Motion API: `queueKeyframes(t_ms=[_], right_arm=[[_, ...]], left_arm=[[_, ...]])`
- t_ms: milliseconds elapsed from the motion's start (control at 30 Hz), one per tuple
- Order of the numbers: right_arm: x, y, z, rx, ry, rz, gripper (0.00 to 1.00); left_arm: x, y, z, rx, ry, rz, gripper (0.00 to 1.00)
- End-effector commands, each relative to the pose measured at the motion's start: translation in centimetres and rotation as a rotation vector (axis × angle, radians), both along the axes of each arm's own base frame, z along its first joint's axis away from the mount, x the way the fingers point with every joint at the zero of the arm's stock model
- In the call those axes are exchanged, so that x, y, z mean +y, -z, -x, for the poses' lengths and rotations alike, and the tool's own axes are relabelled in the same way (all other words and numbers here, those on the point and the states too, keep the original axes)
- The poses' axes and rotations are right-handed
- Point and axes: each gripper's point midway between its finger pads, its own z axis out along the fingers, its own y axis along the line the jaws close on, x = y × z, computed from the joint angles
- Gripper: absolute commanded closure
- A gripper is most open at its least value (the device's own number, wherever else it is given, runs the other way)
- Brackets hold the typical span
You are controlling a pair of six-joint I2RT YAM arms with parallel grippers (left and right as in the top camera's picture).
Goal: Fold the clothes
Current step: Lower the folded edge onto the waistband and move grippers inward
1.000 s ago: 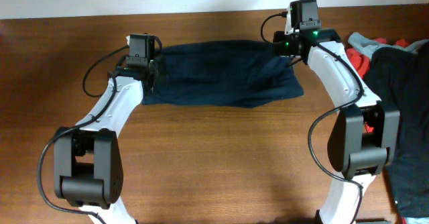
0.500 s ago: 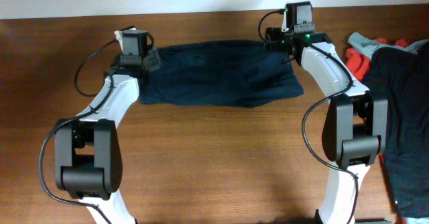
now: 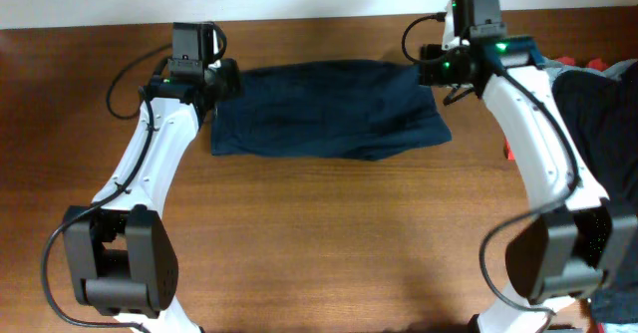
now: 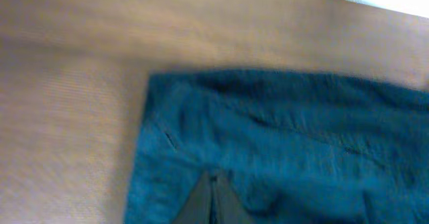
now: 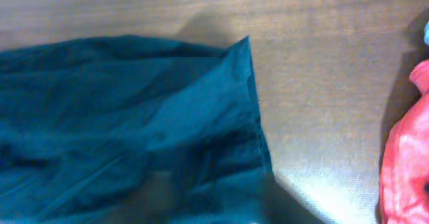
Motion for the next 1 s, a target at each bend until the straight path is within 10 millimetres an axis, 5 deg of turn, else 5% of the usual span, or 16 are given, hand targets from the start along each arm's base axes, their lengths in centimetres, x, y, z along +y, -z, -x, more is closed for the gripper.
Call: queueKeyframes(t_ms=[0, 33, 400, 567, 733, 967], right_arm=[[2.6, -0.8, 1.6, 0.043, -0.083, -0.132, 0.88], [3.9, 0.1, 2.1, 0.087, -0.118, -0.184, 0.95], [12.7, 7.8, 2.8, 0.236, -0.369, -0.200, 0.96], [14.6, 11.0, 2.4, 0.266, -0.401, -0.194, 0.96], [15.4, 14.8, 0.8, 0.267, -0.407, -0.193, 0.96], [15.5, 15.8, -4.4, 0.073, -0.384, -0.138, 0.96]], left_arm=[[-2.9, -0.5, 1.5, 0.045, 0.126, 0.117, 1.00], [-3.3, 0.1, 2.0, 0.071, 0.133, 0.114, 1.00], [-10.0, 4.0, 4.1, 0.168, 0.302, 0.066, 1.00], [-9.9, 6.9, 4.6, 0.244, 0.298, 0.056, 1.00], [-10.0, 7.1, 4.4, 0.239, 0.298, 0.056, 1.00], [-10.1, 7.9, 3.8, 0.230, 0.297, 0.055, 1.00]])
